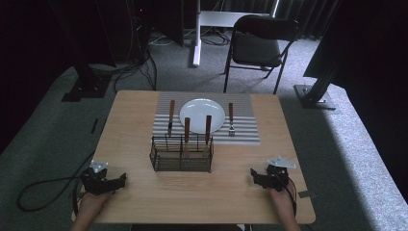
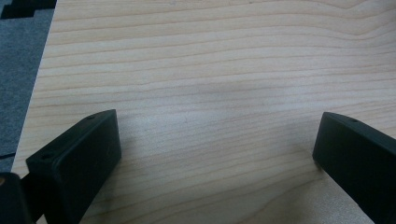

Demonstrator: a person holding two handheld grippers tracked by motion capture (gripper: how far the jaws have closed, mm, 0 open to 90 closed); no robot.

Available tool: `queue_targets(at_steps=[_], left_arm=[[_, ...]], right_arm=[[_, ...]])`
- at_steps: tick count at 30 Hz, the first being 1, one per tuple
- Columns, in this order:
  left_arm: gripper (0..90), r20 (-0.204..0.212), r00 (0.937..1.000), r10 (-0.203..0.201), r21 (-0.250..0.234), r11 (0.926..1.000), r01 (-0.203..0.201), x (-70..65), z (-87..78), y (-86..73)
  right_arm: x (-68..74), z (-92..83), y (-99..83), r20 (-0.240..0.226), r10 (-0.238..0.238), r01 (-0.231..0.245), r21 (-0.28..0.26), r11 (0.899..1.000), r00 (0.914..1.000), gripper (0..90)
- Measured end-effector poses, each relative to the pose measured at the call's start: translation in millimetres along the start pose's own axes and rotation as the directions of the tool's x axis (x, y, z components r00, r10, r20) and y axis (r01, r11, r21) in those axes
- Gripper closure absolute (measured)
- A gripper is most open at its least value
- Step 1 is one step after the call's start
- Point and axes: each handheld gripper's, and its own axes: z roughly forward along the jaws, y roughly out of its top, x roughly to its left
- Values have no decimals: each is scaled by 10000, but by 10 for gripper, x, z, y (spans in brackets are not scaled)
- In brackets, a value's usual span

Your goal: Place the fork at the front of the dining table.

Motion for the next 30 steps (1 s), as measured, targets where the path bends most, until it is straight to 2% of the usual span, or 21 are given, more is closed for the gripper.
queue_targets(at_steps=[5,12,13,16,17,20,22,24,25,27,28,29,30], left_arm=[[7,4,10000,-12,7,10000,12,-1,-1,1],[7,1,10000,-9,6,10000,9,-1,-1,1],[7,1,10000,-14,1,10000,14,-1,0,0],[7,0,10000,-12,3,10000,12,-1,0,0],[7,0,10000,-10,6,10000,10,-1,-1,0],[7,4,10000,-15,2,10000,15,-2,-1,0],[7,3,10000,-13,2,10000,13,-2,-1,0],[7,2,10000,-11,5,10000,11,-1,-1,0],[7,2,10000,-11,5,10000,11,-1,-1,0],[7,3,10000,-12,5,10000,12,-1,-1,0],[7,3,10000,-12,5,10000,12,-1,-1,0],[7,3,10000,-10,5,10000,10,-1,-1,0],[7,3,10000,-11,4,10000,11,-1,-1,0]], right_arm=[[-62,-72,-106,-211,191,-194,-121,9997,9996,141],[-121,-180,-198,92,431,-429,-205,9989,9990,141],[-145,-211,-243,267,660,-653,-254,9975,9975,141],[-170,-244,-274,235,802,-797,-232,9966,9965,141],[-182,-273,-297,379,766,-757,-249,9968,9963,141],[-207,-298,-322,408,636,-631,-136,9979,9971,142],[-209,-301,-326,254,602,-599,-123,9981,9979,142],[-187,-285,-318,139,300,-301,43,9995,9995,143],[-187,-285,-318,139,300,-301,43,9995,9995,143],[-159,-254,-305,-185,-82,89,360,9993,9998,147],[-159,-254,-305,-185,-82,89,360,9993,9998,147],[-132,-229,-294,-168,-344,353,572,9977,9993,144],[-131,-226,-291,-222,-388,401,573,9976,9990,144]])
